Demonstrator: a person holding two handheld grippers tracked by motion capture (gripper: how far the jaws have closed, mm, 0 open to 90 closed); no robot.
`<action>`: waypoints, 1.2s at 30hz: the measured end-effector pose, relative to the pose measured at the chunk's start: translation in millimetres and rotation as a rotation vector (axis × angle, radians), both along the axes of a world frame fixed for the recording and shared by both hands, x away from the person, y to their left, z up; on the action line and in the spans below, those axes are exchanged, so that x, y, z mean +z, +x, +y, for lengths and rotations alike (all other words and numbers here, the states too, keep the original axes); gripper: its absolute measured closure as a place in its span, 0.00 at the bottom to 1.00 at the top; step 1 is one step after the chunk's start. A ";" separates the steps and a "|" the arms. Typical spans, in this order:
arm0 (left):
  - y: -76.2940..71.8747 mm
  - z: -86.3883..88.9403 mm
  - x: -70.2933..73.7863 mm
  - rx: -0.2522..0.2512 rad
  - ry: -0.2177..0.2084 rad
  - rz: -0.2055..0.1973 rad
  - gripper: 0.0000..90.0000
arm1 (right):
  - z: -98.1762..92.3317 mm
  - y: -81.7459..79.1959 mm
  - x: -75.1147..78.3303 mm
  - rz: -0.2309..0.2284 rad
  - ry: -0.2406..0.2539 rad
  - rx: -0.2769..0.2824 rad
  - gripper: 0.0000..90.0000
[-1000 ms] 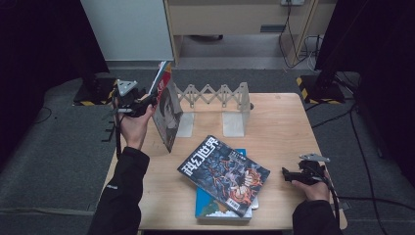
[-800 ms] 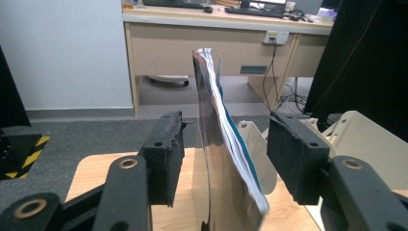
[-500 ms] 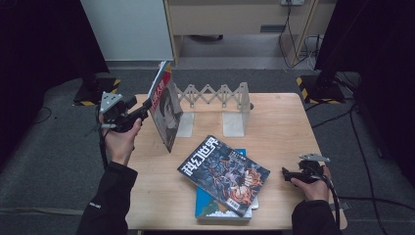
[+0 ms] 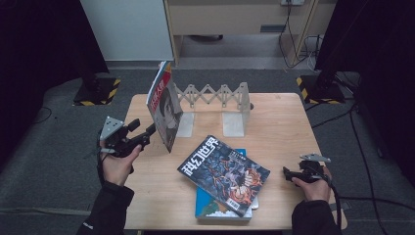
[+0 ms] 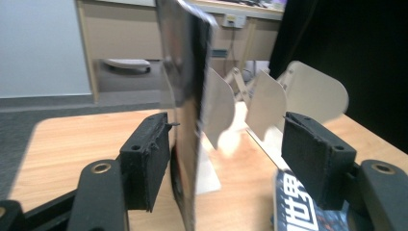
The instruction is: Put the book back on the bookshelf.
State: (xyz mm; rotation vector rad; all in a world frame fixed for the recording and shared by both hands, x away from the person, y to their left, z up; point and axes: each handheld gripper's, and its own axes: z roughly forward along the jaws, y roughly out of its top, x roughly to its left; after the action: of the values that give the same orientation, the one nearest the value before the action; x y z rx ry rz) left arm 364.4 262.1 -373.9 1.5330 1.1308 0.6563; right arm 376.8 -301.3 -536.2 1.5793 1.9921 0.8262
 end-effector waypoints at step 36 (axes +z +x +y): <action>-7.7 -54.3 -108.8 -0.229 0.098 0.268 0.29 | 44.3 -16.5 47.3 -0.113 0.140 0.120 0.27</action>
State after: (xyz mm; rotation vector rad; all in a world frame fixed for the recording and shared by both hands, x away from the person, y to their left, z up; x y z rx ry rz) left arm 356.7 207.8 -482.7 1.8429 1.1098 0.3624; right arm 360.3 -257.0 -488.8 1.4626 2.0013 1.0986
